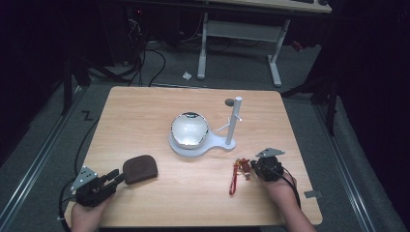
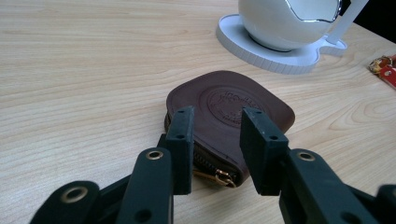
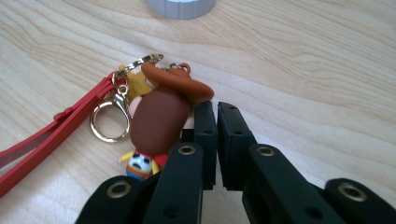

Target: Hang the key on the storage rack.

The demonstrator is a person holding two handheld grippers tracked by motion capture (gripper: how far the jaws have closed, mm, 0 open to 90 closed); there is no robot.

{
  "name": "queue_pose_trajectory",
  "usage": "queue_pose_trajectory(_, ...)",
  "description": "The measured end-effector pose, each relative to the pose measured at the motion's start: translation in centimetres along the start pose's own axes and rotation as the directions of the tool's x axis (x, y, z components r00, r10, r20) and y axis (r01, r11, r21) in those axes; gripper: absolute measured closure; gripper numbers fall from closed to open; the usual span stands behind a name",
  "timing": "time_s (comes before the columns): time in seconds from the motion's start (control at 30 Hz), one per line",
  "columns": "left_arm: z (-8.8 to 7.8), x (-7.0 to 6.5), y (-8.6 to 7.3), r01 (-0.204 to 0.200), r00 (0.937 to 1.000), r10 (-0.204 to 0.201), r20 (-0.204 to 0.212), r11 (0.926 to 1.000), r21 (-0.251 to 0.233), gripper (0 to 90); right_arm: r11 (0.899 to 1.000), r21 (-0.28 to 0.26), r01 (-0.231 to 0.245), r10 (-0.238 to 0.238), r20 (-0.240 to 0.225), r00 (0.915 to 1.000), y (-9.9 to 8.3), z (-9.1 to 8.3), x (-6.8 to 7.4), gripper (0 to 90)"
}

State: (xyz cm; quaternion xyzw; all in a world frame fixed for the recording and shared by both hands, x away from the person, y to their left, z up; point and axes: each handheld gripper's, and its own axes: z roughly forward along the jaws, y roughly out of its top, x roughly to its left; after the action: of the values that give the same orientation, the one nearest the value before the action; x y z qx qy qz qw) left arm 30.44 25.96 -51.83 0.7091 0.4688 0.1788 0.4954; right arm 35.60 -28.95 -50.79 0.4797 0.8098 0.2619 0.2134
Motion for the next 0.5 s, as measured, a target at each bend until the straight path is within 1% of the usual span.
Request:
queue_pose_trajectory(0.03, 0.0, 0.0, 0.0, 0.002, 1.0, -0.002, -0.002, 1.0, 0.001, 64.5, 1.0, 0.0, 0.008, -0.008, -0.001, 1.0, -0.1, -0.1, -0.1, 85.9)
queue_pose_trajectory(0.07, 0.1, 0.0, 0.0, 0.002, 1.0, -0.002, -0.003, 1.0, 0.002, 64.2, 1.0, 0.008, -0.001, 0.001, -0.006, 1.0, -0.2, -0.3, -0.1, 85.5)
queue_pose_trajectory(0.1, 0.1, 0.0, 0.0, 0.003, 1.0, -0.003, -0.003, 1.0, 0.002, 63.9, 1.0, 0.013, 0.007, -0.007, -0.007, 1.0, -0.2, -0.5, -0.3, 84.9)
queue_pose_trajectory(0.17, 0.0, 0.1, 0.0, 0.004, 1.0, -0.004, -0.004, 1.0, 0.001, 63.6, 1.0, 0.025, 0.006, -0.005, -0.009, 0.9999, -0.3, -0.9, -0.3, 84.2)
queue_pose_trajectory(0.27, 0.0, 0.1, 0.0, 0.002, 1.0, -0.002, -0.002, 1.0, 0.003, 62.8, 0.998, 0.052, 0.022, -0.022, -0.012, 0.9997, -0.4, -1.4, -0.1, 83.1)
queue_pose_trajectory(0.33, 0.1, 0.2, 0.0, 0.006, 1.0, -0.006, -0.002, 1.0, 0.003, 62.1, 0.998, 0.067, 0.021, -0.02, -0.016, 0.9997, -0.5, -1.7, 0.1, 82.4)
queue_pose_trajectory(0.37, 0.1, 0.3, 0.0, 0.009, 1.0, -0.009, -0.002, 0.9999, 0.004, 61.6, 0.997, 0.074, 0.031, -0.03, -0.016, 0.9994, -0.5, -1.8, 0.1, 82.2)
queue_pose_trajectory(0.4, 0.1, 0.3, 0.0, 0.012, 0.9999, -0.012, -0.001, 0.9999, 0.004, 61.5, 0.996, 0.084, 0.027, -0.026, -0.017, 0.9995, -0.6, -1.9, 0.2, 82.1)
queue_pose_trajectory(0.43, 0.1, 0.4, 0.0, 0.015, 0.9999, -0.015, 0.0, 0.9999, 0.003, 61.3, 0.995, 0.089, 0.04, -0.038, -0.016, 0.9991, -0.6, -2.0, 0.1, 82.0)
queue_pose_trajectory(0.5, 0.1, 0.5, 0.0, 0.02, 0.9998, -0.02, 0.003, 0.9998, 0.002, 60.9, 0.993, 0.107, 0.047, -0.046, -0.015, 0.9988, -0.6, -2.1, 0.3, 81.3)
